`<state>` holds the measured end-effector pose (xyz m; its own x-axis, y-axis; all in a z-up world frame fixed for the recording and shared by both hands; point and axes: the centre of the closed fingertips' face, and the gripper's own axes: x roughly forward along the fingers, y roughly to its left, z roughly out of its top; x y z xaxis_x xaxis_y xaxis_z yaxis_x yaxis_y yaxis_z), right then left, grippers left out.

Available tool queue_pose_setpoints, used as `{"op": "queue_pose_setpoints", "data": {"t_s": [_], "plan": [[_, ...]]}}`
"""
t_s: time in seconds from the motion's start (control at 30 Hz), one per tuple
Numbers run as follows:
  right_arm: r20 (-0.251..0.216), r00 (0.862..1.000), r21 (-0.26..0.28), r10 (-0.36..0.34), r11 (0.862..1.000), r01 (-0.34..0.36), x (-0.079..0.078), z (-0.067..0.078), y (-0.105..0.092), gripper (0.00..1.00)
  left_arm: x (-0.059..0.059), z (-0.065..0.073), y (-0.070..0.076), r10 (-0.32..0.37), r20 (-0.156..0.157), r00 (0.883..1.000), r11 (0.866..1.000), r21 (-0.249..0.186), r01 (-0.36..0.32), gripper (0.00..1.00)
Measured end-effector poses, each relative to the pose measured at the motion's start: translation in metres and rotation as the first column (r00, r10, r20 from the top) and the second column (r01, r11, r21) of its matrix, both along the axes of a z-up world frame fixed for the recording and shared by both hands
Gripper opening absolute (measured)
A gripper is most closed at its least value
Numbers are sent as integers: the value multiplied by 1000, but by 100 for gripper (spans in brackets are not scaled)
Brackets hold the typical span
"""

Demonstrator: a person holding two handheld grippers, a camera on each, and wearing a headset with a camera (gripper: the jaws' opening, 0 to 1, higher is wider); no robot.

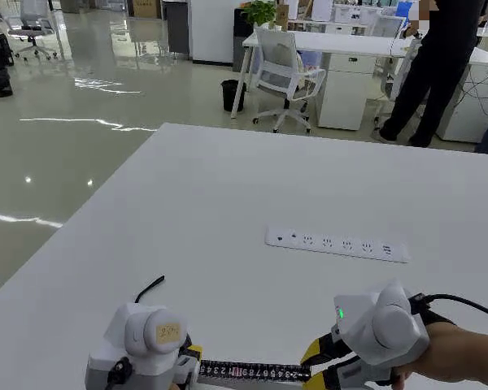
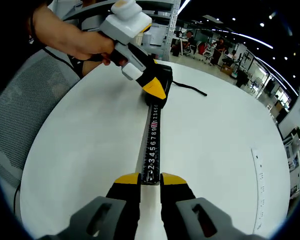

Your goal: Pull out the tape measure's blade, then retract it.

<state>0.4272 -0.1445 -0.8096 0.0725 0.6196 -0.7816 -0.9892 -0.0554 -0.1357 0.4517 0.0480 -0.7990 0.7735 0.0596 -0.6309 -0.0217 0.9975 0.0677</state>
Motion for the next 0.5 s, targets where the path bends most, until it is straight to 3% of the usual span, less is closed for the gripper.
{"op": "queue_pose_setpoints", "data": {"t_s": [0.5], "plan": [[6,1000,-1,5,1000,-5,1,0,3,14,0,0,0,0,-4,1000,1000,-1,0,56]]}}
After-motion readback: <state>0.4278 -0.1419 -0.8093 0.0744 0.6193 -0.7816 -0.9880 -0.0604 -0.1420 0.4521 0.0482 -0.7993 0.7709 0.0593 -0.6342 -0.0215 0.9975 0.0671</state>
